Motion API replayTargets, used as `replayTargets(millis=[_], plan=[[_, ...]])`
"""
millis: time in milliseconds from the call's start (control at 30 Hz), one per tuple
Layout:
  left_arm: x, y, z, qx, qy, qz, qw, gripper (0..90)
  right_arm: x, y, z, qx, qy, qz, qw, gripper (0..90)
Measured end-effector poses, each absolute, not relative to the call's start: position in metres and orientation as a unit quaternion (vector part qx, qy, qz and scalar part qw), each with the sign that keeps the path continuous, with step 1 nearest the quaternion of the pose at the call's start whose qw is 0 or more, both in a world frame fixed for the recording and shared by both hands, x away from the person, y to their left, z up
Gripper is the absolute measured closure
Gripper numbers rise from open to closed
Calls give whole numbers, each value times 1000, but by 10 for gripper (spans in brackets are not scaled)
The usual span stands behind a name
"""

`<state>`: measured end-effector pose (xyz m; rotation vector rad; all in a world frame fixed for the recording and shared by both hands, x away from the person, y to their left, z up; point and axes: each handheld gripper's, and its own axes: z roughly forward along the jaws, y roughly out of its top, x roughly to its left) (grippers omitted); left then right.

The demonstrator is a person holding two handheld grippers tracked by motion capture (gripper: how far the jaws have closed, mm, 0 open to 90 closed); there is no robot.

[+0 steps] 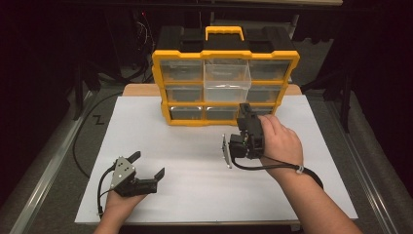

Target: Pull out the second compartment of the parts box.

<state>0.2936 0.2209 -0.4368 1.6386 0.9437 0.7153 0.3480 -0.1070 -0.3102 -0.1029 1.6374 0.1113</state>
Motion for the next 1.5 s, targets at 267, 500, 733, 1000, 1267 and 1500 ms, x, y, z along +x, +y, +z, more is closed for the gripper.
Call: replayTargets(millis=[267, 500, 733, 1000, 1267, 1500], plan=[[295, 222, -438, 687, 398, 302, 528, 3, 346, -124, -345, -35, 748, 43, 662, 387], [296, 222, -438, 688, 397, 303, 526, 3, 347, -141, -384, -28, 771, 38, 635, 347], [295, 222, -438, 688, 397, 304, 526, 3, 345, -158, -416, -12, 788, 22, 616, 327], [298, 228, -439, 681, 410, 306, 524, 3, 341, -183, -440, 6, 788, 11, 616, 263], [298, 226, -440, 680, 415, 309, 520, 4, 341, -196, -437, 17, 799, 11, 601, 178], [297, 227, -440, 680, 418, 309, 517, 3, 338, -190, -437, 4, 798, 9, 603, 127]])
